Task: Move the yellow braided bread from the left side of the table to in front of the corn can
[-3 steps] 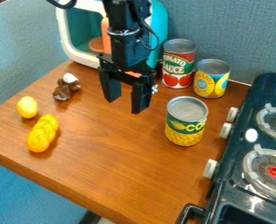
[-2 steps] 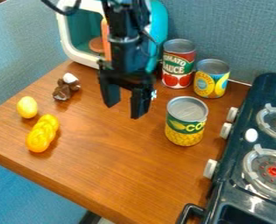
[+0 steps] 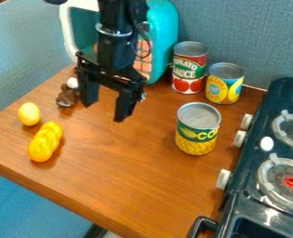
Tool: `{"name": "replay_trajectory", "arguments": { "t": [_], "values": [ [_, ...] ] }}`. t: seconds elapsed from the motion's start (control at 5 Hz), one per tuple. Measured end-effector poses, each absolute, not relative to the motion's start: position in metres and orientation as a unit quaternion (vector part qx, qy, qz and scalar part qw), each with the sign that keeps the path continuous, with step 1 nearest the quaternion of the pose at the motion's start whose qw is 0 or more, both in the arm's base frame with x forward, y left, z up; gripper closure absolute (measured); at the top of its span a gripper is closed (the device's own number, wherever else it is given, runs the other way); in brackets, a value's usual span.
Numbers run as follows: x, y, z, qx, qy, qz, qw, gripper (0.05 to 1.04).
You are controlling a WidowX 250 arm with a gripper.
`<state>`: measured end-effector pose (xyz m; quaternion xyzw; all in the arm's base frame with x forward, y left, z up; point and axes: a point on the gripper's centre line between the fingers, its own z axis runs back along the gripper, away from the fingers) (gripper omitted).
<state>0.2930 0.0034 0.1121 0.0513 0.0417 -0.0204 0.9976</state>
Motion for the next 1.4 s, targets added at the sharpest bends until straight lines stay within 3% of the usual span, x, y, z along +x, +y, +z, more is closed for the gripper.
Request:
{"name": "replay_trajectory", "arguments": {
  "t": [0.4,0.6,0.8,1.4],
  "values": [
    [0.256,0.044,0.082,0.042,0.073,0.074,0.994,0.083],
    [0.248,0.061,0.065,0.038,0.059,0.099,0.993,0.083],
    [0.251,0.074,0.063,0.032,0.042,0.102,0.993,0.083],
    [0.273,0.106,0.042,0.015,0.048,0.114,0.992,0.083]
  ]
}}
